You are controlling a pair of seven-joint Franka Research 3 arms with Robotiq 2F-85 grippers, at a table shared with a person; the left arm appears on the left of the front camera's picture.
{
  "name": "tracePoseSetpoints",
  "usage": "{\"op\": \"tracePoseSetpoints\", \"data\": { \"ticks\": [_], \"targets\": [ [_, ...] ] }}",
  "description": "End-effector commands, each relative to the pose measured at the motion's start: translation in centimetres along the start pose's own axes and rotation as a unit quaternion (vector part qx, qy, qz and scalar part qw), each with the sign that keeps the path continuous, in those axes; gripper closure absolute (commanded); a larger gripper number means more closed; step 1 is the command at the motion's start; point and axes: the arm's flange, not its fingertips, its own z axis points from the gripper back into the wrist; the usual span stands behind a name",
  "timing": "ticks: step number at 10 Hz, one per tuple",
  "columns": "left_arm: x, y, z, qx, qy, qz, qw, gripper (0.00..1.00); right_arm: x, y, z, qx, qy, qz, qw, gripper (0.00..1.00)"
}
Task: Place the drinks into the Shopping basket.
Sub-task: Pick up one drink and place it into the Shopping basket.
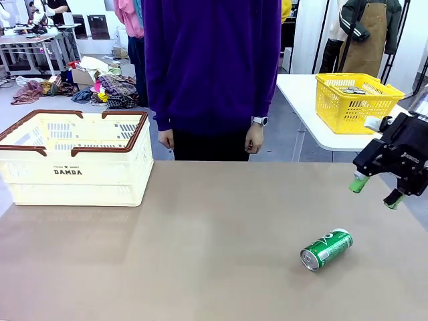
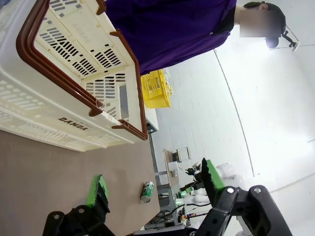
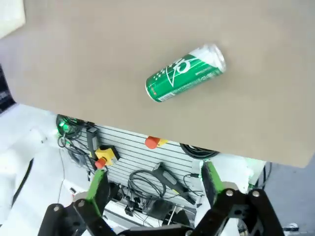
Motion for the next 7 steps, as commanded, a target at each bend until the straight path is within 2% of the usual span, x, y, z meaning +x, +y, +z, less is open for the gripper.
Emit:
{"op": "tracePoseSetpoints", "data": {
  "ticks": [1,6,7],
  "targets": [
    [-0.2,-0.2,0.3,-0.001,0.006,0.0,1.0,0.0,-0.2,1.0,-0.8,-0.045,0.026,0.038,0.998,0.0],
    [-0.2,-0.2,0.3,-0.001,0.006,0.0,1.0,0.0,-0.3,1.4,-1.1,-0.037,0.021,0.026,0.999,0.0],
    [-0.2,-0.2,0.3,-0.001,0.006,0.0,1.0,0.0,0.3,2.1,-1.3,-0.042,0.023,0.204,0.978,0.0]
  ]
}}
